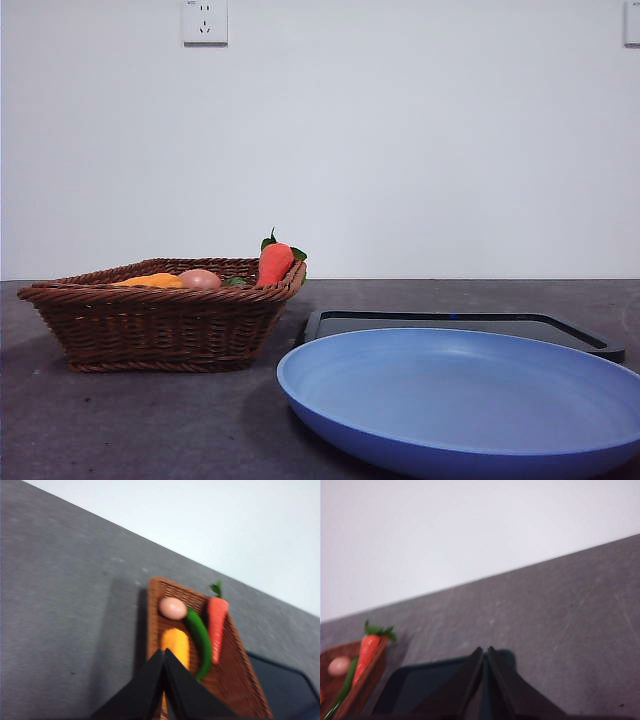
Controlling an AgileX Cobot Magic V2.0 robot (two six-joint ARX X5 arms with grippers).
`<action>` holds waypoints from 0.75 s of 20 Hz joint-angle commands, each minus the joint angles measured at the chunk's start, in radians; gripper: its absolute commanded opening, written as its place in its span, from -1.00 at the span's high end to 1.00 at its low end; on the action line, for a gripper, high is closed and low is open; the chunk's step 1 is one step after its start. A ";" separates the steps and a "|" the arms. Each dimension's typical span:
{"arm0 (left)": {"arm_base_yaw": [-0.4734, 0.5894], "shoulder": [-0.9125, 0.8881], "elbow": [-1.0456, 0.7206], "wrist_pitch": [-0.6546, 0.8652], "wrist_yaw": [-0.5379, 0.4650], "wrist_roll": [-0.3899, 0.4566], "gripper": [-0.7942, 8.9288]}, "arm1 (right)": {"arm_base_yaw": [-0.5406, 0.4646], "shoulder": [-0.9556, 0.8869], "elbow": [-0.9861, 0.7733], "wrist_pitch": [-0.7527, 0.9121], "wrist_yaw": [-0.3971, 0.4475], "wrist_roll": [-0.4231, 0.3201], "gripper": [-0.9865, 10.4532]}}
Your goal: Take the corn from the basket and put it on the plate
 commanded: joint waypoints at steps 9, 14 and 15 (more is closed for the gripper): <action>0.001 0.257 0.256 -0.264 0.229 0.239 0.83 | 0.000 0.309 0.295 -0.389 -0.202 -0.256 0.82; 0.000 0.304 0.281 -0.364 0.289 0.283 0.83 | 0.020 0.431 0.372 -0.576 -0.214 -0.359 0.82; 0.000 0.312 0.281 -0.389 0.298 0.296 0.83 | 0.033 0.456 0.383 -0.600 -0.214 -0.364 0.82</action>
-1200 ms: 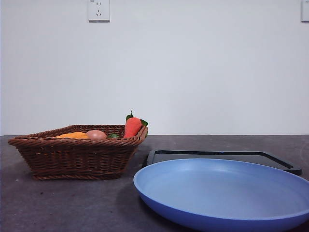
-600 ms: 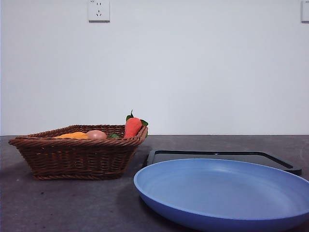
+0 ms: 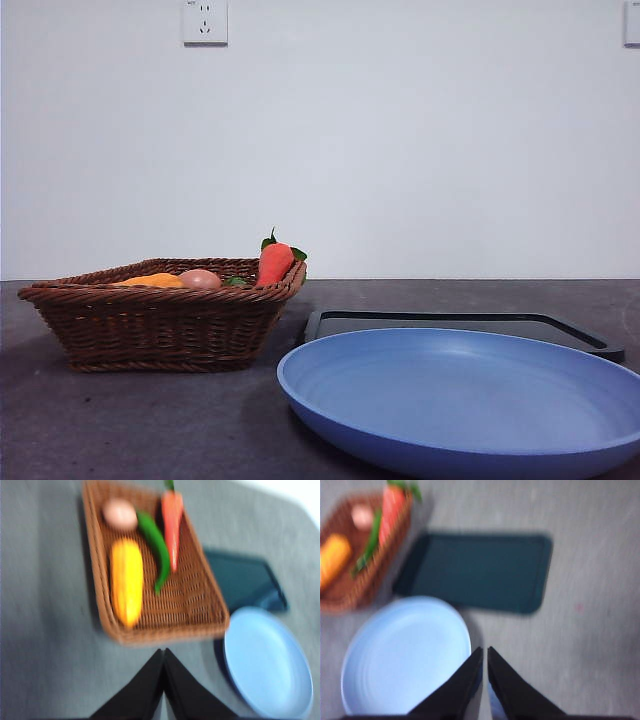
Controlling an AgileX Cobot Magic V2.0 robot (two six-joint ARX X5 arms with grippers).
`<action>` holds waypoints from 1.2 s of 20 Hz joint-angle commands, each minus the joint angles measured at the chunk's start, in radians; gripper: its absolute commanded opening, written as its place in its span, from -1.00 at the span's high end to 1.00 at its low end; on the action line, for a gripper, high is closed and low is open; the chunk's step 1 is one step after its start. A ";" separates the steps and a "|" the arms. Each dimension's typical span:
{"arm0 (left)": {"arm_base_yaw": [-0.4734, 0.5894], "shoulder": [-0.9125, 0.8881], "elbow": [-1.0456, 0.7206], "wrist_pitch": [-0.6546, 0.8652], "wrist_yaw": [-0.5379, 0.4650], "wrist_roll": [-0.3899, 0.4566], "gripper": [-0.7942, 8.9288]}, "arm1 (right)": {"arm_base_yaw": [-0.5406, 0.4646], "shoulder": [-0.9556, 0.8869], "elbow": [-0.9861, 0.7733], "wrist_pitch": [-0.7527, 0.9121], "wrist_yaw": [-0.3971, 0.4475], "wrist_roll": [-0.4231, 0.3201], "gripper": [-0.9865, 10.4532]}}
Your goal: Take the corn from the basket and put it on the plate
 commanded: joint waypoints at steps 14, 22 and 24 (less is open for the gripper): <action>0.000 0.035 0.016 -0.033 0.016 0.046 -0.02 | 0.072 0.220 0.027 -0.001 -0.030 -0.029 0.32; 0.000 0.040 0.016 -0.034 0.016 0.042 -0.02 | 0.186 0.538 0.027 0.192 -0.032 -0.020 0.34; 0.000 0.039 0.016 -0.034 0.016 0.039 -0.02 | 0.206 0.630 0.027 0.232 -0.031 -0.023 0.34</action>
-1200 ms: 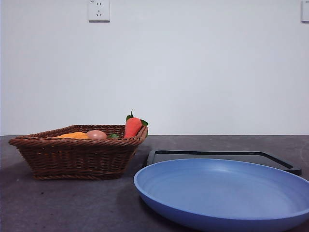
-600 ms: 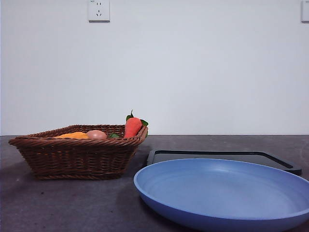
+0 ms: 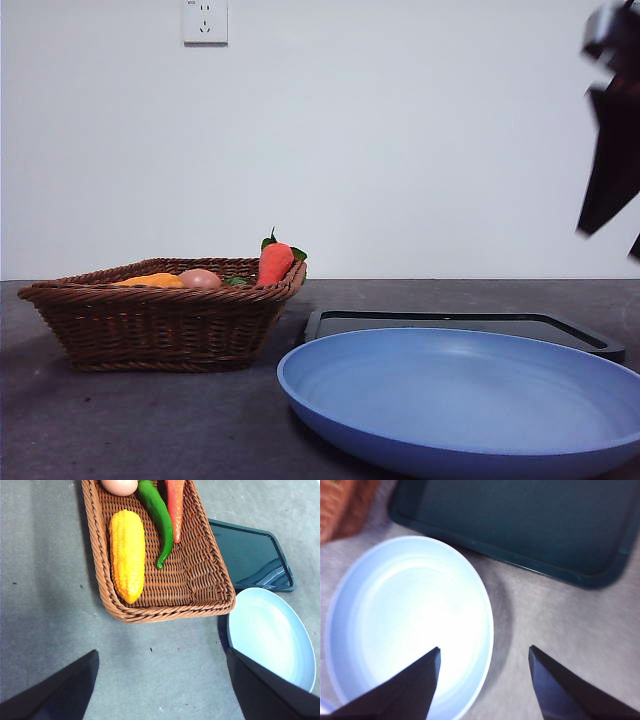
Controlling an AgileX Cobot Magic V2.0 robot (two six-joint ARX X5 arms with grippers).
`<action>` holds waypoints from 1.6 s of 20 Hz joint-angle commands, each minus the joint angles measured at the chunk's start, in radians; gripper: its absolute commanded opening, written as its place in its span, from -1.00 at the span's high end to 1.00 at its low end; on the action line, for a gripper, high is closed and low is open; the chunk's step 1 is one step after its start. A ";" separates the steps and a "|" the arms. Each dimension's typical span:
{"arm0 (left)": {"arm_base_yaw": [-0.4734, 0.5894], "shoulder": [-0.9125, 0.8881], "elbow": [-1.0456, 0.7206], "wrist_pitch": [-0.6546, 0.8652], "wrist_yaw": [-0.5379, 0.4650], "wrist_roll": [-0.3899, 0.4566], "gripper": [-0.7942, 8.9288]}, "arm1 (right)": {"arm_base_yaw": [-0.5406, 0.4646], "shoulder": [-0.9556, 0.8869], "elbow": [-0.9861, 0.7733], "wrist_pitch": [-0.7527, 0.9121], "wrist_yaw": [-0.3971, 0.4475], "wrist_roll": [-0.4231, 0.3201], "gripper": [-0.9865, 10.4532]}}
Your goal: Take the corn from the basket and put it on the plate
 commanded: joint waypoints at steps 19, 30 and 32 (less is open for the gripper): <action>-0.008 0.054 0.036 0.014 0.007 0.010 -0.02 | 0.103 0.311 0.020 0.105 -0.004 -0.003 0.82; -0.280 0.551 0.253 0.198 -0.318 0.037 -0.01 | 0.103 0.004 0.086 -0.039 -0.005 0.022 0.82; -0.325 0.679 0.321 0.198 -0.404 0.066 -0.01 | 0.103 -0.029 0.091 -0.039 -0.006 0.033 0.82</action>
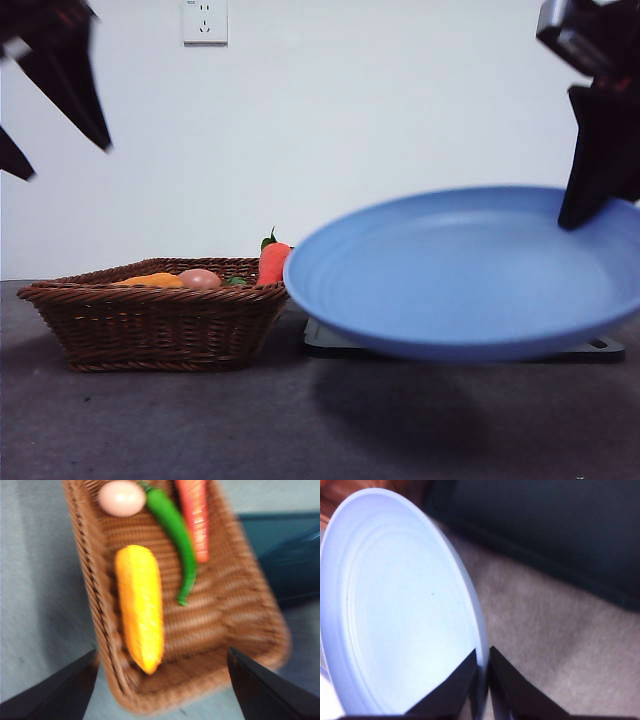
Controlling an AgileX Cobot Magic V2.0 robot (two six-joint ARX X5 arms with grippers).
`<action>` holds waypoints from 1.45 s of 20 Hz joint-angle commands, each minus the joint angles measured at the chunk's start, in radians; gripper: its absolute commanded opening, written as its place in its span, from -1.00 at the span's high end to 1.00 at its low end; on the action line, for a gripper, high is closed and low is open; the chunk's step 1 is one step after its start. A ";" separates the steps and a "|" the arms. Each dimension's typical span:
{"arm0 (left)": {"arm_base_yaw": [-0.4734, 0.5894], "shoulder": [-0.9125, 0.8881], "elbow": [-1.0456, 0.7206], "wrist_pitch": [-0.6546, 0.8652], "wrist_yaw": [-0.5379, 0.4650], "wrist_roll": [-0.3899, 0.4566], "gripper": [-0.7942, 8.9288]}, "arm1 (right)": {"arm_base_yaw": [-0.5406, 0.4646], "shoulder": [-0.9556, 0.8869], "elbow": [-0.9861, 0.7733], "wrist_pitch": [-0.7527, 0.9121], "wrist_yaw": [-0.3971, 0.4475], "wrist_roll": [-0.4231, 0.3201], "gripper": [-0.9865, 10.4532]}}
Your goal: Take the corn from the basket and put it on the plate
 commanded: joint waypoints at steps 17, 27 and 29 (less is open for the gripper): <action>-0.105 0.645 0.313 0.004 -0.221 0.117 0.14 | -0.005 -0.052 0.022 0.010 -0.003 0.042 0.82; -0.118 0.594 0.396 -0.091 -0.218 0.072 0.58 | -0.005 -0.052 0.022 0.022 0.005 0.058 0.82; -0.131 0.534 0.449 -0.126 -0.177 0.051 0.58 | -0.005 -0.051 0.022 0.034 0.005 0.079 0.82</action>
